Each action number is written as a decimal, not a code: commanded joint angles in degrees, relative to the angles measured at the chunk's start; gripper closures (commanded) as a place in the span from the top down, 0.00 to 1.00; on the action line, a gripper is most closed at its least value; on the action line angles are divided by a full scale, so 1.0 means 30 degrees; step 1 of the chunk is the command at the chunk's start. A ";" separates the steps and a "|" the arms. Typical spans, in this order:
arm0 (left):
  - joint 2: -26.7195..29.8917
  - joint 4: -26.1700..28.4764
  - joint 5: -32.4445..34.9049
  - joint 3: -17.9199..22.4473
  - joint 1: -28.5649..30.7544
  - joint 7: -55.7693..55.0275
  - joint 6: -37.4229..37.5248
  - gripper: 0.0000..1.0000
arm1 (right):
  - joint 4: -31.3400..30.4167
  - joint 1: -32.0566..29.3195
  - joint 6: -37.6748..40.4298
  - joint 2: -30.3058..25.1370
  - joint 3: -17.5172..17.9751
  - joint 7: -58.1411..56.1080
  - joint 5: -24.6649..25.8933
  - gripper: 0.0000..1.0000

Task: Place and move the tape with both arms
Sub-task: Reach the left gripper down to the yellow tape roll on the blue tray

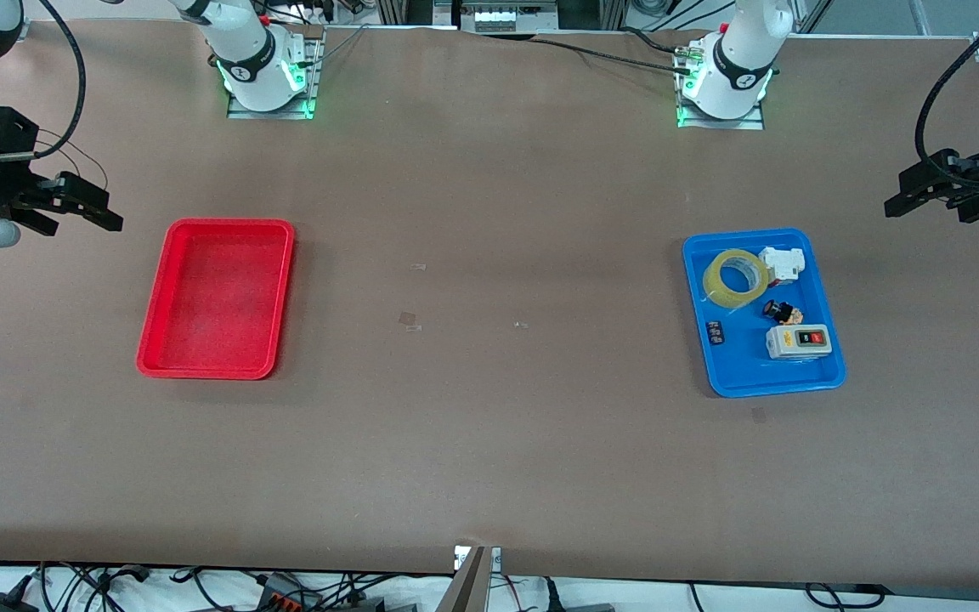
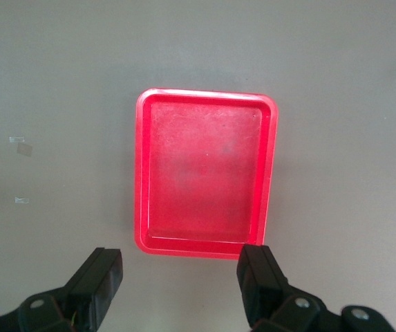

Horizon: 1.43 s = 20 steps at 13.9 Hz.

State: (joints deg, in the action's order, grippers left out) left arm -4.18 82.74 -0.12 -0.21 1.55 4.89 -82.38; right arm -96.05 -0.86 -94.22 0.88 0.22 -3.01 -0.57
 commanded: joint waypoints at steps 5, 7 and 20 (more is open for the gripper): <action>0.0074 0.0250 -0.0195 -0.0193 0.0393 0.0478 0.0300 1.00 | 0.0258 -0.0271 0.0500 -0.0381 0.0365 -0.0051 0.0014 1.00; 0.0045 0.0891 -0.0195 -0.0164 0.0422 0.0478 0.0360 1.00 | 0.0258 -0.0300 0.0500 -0.0381 0.0365 -0.0051 0.0014 1.00; -0.0245 1.5240 -0.0224 -0.0340 0.0364 0.0478 -1.3600 1.00 | 0.0258 -0.0300 0.0500 -0.0351 0.0365 -0.0081 0.0043 1.00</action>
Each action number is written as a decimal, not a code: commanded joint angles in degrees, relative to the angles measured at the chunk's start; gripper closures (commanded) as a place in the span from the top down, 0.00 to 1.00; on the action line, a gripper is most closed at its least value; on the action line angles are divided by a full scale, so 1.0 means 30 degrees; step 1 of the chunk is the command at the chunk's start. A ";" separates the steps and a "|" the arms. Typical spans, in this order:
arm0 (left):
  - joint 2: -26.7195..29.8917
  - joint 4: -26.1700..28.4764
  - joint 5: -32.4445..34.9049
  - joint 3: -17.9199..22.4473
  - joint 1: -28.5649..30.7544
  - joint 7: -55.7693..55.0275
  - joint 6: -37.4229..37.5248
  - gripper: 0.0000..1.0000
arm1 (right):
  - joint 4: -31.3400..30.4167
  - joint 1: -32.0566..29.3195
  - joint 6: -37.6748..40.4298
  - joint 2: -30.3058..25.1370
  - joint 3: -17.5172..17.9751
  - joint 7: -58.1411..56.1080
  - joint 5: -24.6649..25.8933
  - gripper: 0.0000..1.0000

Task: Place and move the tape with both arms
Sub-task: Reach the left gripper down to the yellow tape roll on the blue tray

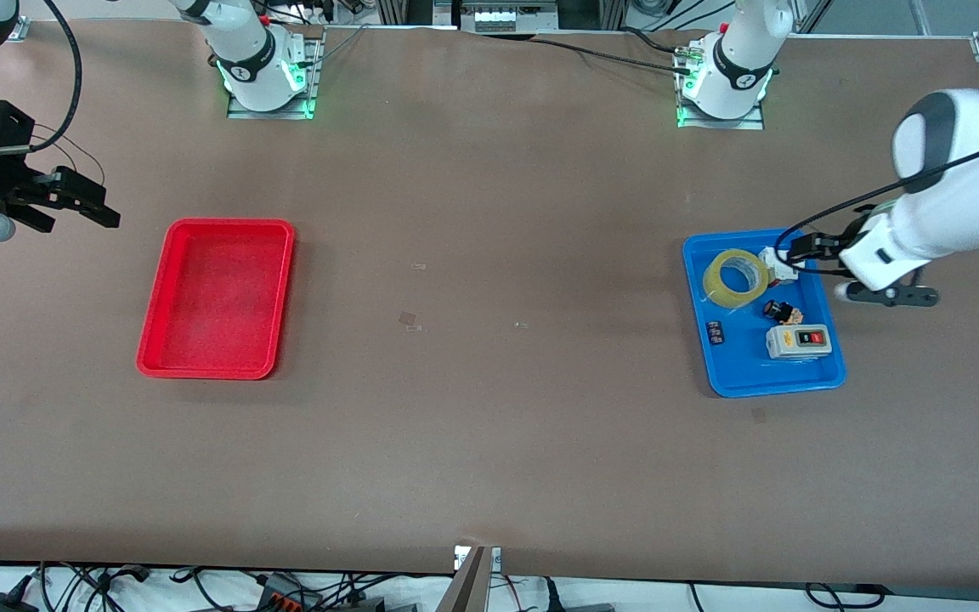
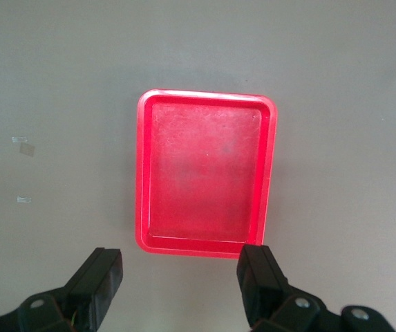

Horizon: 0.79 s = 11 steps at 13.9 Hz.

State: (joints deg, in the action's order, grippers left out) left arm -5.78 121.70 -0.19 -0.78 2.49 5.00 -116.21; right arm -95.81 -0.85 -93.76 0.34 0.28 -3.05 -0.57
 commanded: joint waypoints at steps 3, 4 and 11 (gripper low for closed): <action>-0.1438 0.2940 -0.0200 -0.0180 -0.0185 0.0441 -0.4357 1.00 | 0.0180 -0.0301 0.0345 -0.0171 0.0346 -0.0066 0.0043 1.00; -0.2082 0.2968 -0.0200 -0.0151 -0.0419 0.0441 -0.5026 1.00 | 0.0151 -0.0301 0.0345 -0.0142 0.0346 -0.0066 0.0043 1.00; -0.4081 0.2910 -0.0142 -0.0473 -0.0334 0.2051 -0.6352 0.71 | 0.0121 -0.0272 0.0345 -0.0024 0.0346 -0.0037 0.0072 1.00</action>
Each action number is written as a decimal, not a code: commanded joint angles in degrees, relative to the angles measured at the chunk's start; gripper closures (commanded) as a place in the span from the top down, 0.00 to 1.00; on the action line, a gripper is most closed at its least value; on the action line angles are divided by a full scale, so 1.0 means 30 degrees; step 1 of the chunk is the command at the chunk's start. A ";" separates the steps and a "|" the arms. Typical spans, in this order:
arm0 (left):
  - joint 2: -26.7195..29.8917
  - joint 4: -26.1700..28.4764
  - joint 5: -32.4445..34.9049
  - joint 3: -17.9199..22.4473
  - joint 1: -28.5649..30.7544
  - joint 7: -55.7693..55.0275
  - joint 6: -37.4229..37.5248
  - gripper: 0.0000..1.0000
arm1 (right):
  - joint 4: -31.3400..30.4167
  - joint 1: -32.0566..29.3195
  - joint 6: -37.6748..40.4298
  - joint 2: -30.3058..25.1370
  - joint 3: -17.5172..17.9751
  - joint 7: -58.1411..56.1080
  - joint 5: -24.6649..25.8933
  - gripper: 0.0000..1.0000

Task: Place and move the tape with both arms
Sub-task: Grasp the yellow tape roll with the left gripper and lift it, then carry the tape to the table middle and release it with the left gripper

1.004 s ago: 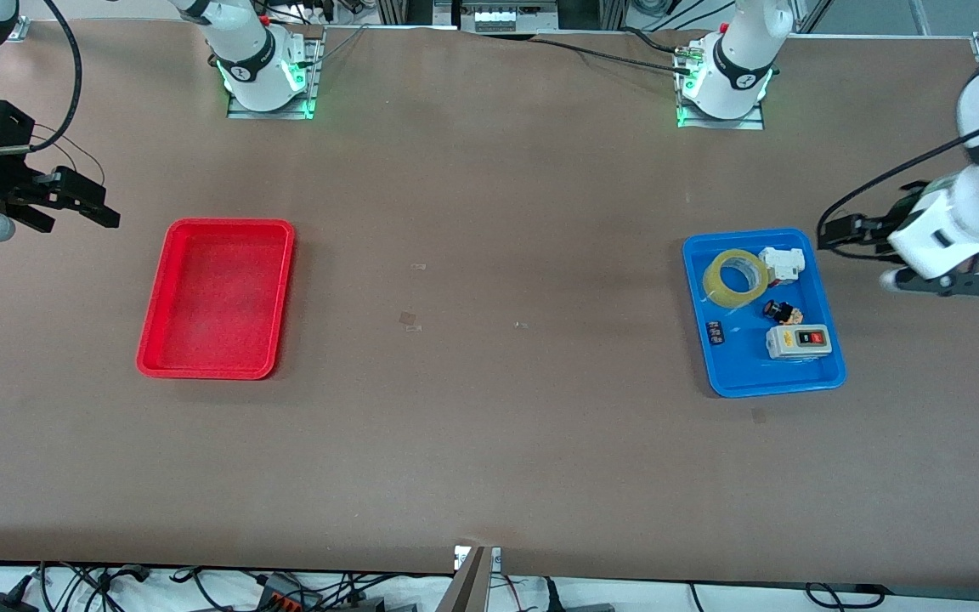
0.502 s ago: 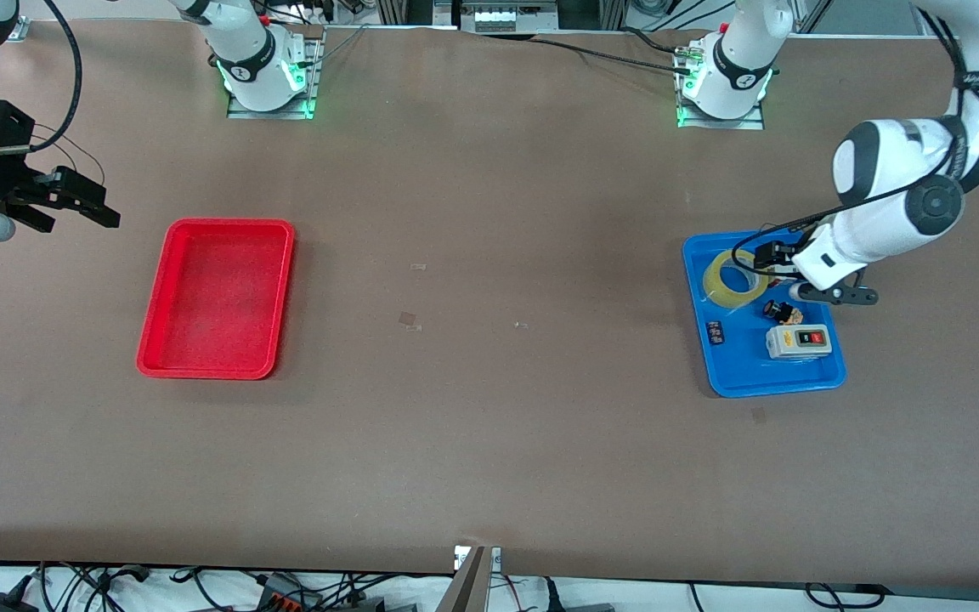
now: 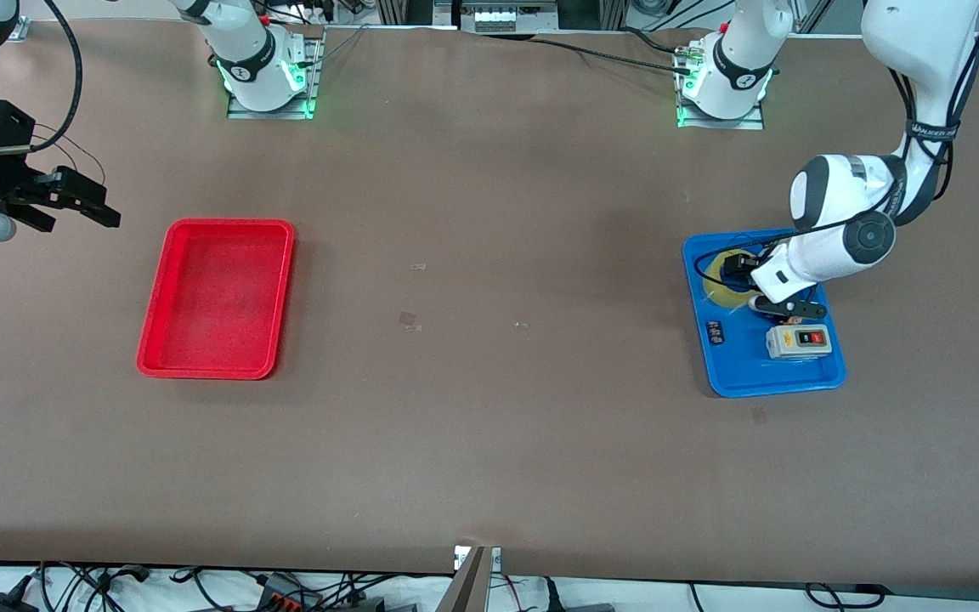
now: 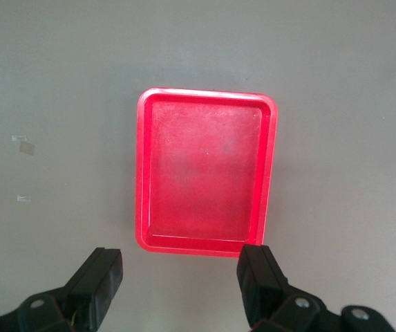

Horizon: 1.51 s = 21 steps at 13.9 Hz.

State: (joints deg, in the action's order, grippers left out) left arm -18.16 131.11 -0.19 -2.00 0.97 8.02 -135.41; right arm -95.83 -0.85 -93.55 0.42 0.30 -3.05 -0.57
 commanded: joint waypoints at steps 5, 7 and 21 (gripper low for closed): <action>0.0690 -0.1739 -0.0143 -0.0067 0.0262 0.1605 0.2671 0.00 | 0.0155 -0.0273 0.0276 -0.0050 0.0340 -0.0066 0.0072 1.00; 0.0633 -0.4955 -0.0201 -0.0097 0.0204 0.1314 0.7205 0.00 | 0.0126 -0.0273 0.0276 -0.0050 0.0340 -0.0066 0.0072 1.00; -0.5895 -1.2174 -0.5739 -0.0975 -1.1479 -1.9274 0.2924 0.00 | 0.0126 -0.0214 0.0276 0.0067 0.0340 -0.0066 0.0218 1.00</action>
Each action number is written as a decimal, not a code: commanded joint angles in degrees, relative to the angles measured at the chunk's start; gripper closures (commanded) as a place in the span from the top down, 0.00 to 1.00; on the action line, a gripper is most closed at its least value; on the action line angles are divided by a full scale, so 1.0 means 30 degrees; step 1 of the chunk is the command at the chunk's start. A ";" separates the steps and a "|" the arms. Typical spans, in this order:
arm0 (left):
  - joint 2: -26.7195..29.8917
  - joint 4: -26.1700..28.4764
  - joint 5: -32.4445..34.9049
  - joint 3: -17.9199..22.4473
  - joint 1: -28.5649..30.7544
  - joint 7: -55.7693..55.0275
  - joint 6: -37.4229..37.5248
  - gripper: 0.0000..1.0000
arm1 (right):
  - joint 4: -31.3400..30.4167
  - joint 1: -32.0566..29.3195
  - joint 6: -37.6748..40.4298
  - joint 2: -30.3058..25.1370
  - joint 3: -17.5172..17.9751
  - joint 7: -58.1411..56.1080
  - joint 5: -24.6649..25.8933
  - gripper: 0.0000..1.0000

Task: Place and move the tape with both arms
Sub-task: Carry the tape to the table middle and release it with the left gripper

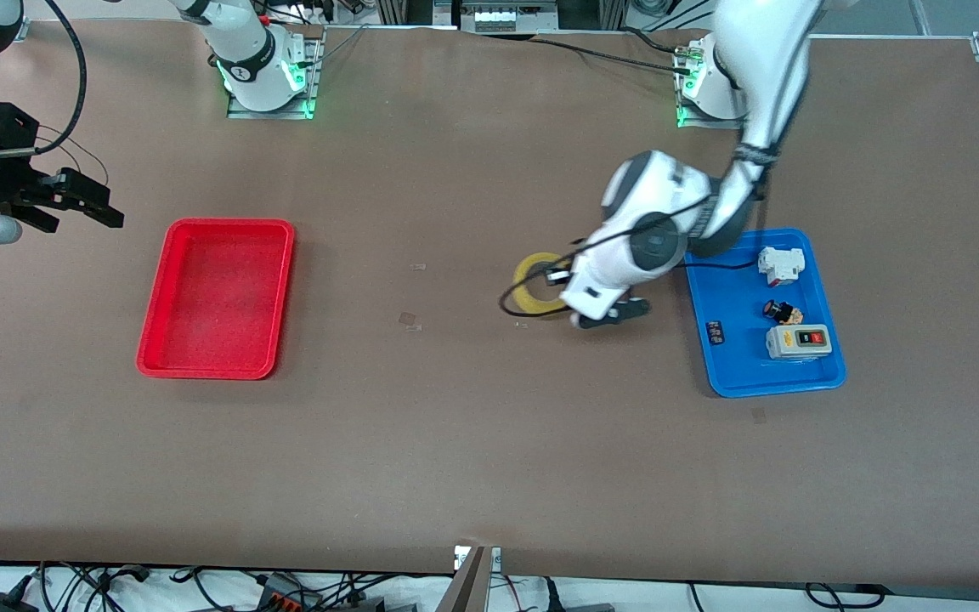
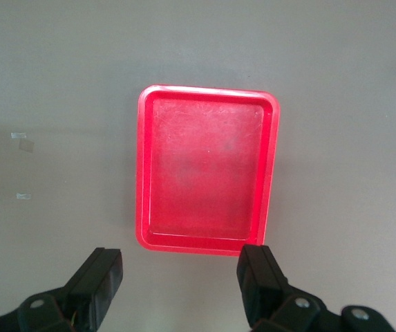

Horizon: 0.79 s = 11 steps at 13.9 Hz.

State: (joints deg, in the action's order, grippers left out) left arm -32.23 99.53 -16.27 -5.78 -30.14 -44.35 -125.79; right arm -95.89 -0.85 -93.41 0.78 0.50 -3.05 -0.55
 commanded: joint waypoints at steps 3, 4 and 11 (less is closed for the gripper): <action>-0.2408 -0.3582 -0.0350 0.0286 -0.2049 -0.4718 -0.0347 0.00 | 0.0175 -0.0216 0.0200 -0.0027 0.0273 -0.0183 0.0271 1.00; -0.2672 -0.3965 -0.0292 0.0286 -0.2603 -0.5453 -0.0347 0.02 | 0.0175 -0.0216 0.0200 -0.0027 0.0273 -0.0241 0.0300 1.00; -0.2240 -0.3882 -0.0145 0.0606 -0.2726 -0.5519 0.0322 1.00 | 0.0087 -0.0216 -0.0355 -0.0027 0.0273 -0.0329 0.1091 1.00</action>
State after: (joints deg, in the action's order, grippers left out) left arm -40.40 88.98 -16.30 -5.18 -38.52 -60.39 -127.81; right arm -95.89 -0.84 -93.85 0.86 0.53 -3.16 1.60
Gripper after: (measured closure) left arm 0.211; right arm 0.000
